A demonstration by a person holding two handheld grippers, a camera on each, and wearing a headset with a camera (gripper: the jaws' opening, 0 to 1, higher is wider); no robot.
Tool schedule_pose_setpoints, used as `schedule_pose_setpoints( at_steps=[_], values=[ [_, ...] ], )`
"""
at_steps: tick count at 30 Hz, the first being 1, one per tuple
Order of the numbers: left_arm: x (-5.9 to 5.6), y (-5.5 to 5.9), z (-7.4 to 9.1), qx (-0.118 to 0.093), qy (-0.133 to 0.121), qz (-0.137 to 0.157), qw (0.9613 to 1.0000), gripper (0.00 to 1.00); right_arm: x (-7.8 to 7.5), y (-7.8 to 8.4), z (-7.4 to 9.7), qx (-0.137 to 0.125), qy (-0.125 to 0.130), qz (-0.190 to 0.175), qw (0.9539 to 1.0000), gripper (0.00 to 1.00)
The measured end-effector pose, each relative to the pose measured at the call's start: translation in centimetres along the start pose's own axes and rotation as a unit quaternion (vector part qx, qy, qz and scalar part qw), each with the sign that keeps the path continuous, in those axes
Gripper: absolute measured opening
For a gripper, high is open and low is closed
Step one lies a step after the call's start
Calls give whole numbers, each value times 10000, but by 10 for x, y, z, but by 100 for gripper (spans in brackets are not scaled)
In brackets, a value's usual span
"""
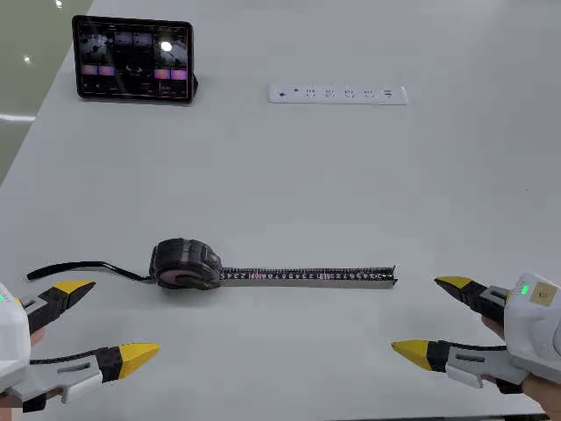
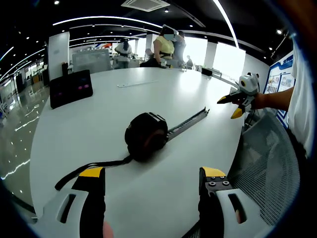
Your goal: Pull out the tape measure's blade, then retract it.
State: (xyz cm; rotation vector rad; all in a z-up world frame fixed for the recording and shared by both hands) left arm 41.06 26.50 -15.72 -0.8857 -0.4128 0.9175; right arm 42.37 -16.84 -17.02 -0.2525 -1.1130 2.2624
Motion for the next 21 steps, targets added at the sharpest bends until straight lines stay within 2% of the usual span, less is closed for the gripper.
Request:
schedule_pose_setpoints(
  at_steps=[21],
  values=[
    [-7,6,1,17,-15,67,10000,76,10,4,1,-1,-20,-32,10000,71]
  ],
)
Point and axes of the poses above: the centre of the closed fingertips' face, and the gripper's own axes: z roughly backward along the fingers, x roughly to its left, y roughly out of its underside, the point moved 8 cm from there along z, roughly backward along the fingers, and after that the axes turned 5 degrees about -y, right-handed, at the moved point
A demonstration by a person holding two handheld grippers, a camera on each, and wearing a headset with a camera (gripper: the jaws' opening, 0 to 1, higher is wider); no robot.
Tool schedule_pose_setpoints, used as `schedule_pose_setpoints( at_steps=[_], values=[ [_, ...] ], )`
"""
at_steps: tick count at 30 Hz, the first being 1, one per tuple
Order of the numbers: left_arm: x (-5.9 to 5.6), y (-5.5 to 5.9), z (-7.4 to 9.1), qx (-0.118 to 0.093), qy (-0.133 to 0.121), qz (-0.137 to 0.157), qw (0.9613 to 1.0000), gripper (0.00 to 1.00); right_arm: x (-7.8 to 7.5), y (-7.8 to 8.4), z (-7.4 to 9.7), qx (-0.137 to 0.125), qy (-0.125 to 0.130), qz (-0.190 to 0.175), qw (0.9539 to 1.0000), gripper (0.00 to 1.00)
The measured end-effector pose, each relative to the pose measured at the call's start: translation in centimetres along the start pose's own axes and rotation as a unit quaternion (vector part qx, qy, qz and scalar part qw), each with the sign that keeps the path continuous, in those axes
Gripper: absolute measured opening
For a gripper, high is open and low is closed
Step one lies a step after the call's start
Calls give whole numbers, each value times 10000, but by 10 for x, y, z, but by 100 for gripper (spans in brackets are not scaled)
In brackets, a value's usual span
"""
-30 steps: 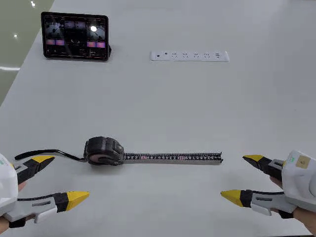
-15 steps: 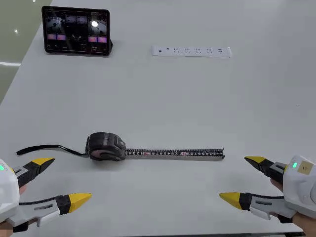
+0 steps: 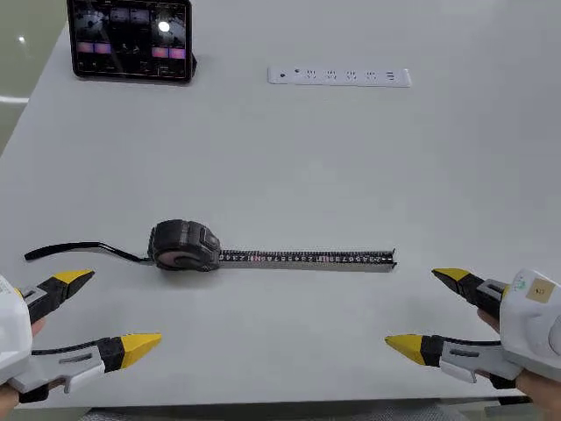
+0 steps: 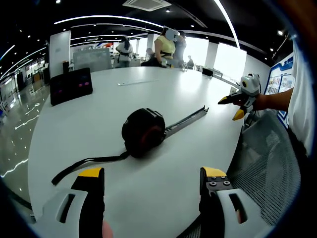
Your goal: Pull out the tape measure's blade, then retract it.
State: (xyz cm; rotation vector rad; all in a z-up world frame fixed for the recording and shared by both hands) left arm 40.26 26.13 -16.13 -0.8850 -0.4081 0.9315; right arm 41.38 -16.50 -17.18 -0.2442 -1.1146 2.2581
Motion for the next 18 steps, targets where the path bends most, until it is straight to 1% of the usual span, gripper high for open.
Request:
schedule_pose_setpoints(
  at_steps=[8,18],
  values=[
    [-1,-1,0,-5,15,16,10000,77,1,2,1,15,-5,-13,10000,72],
    [0,-1,1,8,13,14,10000,77,2,2,-1,13,-31,-28,10000,72]
  ],
)
Point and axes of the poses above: the centre of the closed fingertips' face, and the gripper's own axes: z roughly backward along the fingers, x roughly to its left, y roughly out of its underside, the point moved 8 cm from there along z, roughly backward along the fingers, and after that the axes turned 5 degrees about -y, right-handed, at the moved point
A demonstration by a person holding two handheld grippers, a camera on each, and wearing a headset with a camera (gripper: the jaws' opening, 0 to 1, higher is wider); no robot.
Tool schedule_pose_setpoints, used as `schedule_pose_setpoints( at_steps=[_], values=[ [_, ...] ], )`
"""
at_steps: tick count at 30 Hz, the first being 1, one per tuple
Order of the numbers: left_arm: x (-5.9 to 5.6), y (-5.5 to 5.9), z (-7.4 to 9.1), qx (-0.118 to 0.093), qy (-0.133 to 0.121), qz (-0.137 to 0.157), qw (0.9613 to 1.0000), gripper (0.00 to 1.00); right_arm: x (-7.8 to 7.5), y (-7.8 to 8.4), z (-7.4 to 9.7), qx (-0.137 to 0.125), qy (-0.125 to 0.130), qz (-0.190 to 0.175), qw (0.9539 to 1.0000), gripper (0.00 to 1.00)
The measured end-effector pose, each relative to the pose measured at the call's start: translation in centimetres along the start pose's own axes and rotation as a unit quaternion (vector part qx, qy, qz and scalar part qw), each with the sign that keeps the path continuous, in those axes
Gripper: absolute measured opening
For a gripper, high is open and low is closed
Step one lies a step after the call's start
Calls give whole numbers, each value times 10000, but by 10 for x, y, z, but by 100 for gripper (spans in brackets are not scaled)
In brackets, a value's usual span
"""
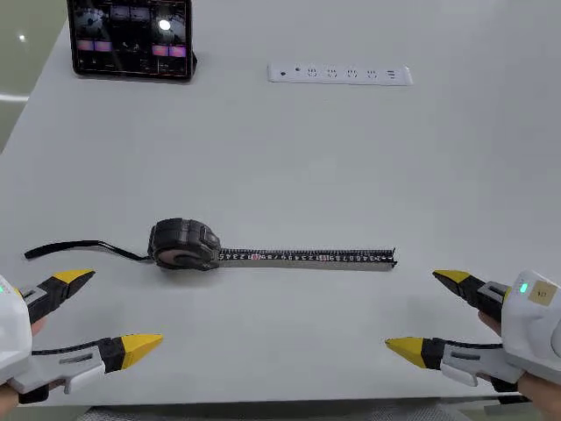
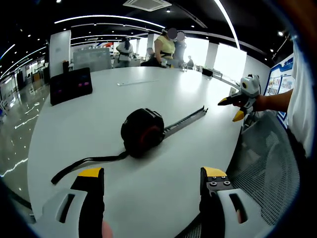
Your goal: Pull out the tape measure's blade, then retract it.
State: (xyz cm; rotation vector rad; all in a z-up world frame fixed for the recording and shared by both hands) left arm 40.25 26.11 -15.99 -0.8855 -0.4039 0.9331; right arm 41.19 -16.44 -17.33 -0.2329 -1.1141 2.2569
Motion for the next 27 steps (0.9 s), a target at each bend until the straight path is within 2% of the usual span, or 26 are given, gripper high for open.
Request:
schedule_pose_setpoints(
  at_steps=[27],
  values=[
    [-1,-2,-6,-8,36,109,9999,78,-5,2,1,31,16,8,10000,72]
  ],
)
Point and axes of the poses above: the centre of the closed fingertips' face, and the gripper's own axes: z roughly backward along the fingers, x roughly to its left, y roughly out of its underside, the point moved 8 cm from there along z, roughly backward along the fingers, and after that the axes turned 5 degrees about -y, right-handed, at the moved point
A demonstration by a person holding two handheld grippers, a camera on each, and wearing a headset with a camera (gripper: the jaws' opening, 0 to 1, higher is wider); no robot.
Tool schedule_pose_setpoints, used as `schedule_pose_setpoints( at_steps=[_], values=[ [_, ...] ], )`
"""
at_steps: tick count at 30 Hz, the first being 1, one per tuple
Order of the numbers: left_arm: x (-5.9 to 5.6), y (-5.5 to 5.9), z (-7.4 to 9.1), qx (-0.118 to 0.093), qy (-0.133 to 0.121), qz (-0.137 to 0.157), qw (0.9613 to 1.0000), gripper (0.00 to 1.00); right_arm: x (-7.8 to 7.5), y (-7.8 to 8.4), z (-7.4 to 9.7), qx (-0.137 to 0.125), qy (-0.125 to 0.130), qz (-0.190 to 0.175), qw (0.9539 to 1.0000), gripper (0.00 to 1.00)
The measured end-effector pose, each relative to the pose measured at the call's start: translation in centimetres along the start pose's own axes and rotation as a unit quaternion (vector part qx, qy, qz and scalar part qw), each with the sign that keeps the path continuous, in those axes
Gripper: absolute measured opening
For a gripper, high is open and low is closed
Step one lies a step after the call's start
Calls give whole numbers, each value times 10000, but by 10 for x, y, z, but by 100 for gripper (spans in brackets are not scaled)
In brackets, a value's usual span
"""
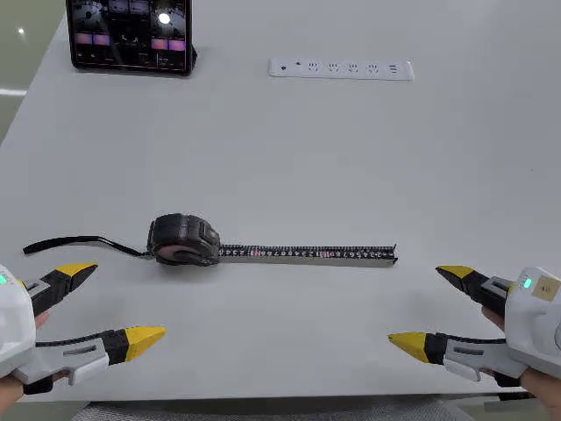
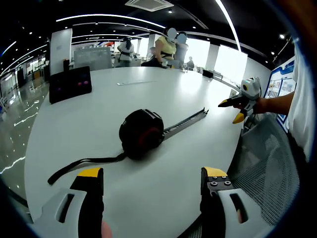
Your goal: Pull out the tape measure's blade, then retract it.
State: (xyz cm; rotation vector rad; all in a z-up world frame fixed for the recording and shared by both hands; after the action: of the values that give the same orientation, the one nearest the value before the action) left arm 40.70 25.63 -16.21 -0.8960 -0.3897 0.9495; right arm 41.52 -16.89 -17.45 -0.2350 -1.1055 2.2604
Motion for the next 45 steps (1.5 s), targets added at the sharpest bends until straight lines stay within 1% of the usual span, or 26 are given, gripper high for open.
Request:
schedule_pose_setpoints(
  at_steps=[5,13,16,18,22,26,45],
  values=[
    [-1,0,-3,15,11,20,10000,78,-1,0,0,10,-7,-7,10000,72],
    [1,-3,-5,-2,5,13,10000,78,-1,0,-2,-5,-27,-13,10000,72],
    [0,-5,-10,38,8,23,10000,79,-5,-2,-4,7,-43,26,10000,71],
    [-2,-6,-14,32,20,88,10000,79,-7,-4,-5,-1,-44,44,10000,72],
    [-5,-8,-20,63,10,119,9999,80,-9,-7,-7,-15,-54,62,10000,72],
    [-5,-10,-24,87,-6,129,9999,81,-12,-9,-8,-13,-52,79,10000,71],
    [-6,-17,-33,20,6,176,9998,81,-12,-10,-10,17,-88,96,9999,71]
  ],
)
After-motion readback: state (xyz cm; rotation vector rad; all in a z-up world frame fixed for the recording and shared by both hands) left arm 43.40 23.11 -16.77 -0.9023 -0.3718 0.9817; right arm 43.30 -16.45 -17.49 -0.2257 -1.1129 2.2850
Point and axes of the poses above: the centre of the closed fingertips' face, and the gripper's own axes: z roughly backward along the fingers, x roughly to its left, y roughly out of its underside, the point moved 8 cm from there along z, roughly backward along the fingers, and after that the axes turned 5 degrees about -y, right-handed, at the moved point
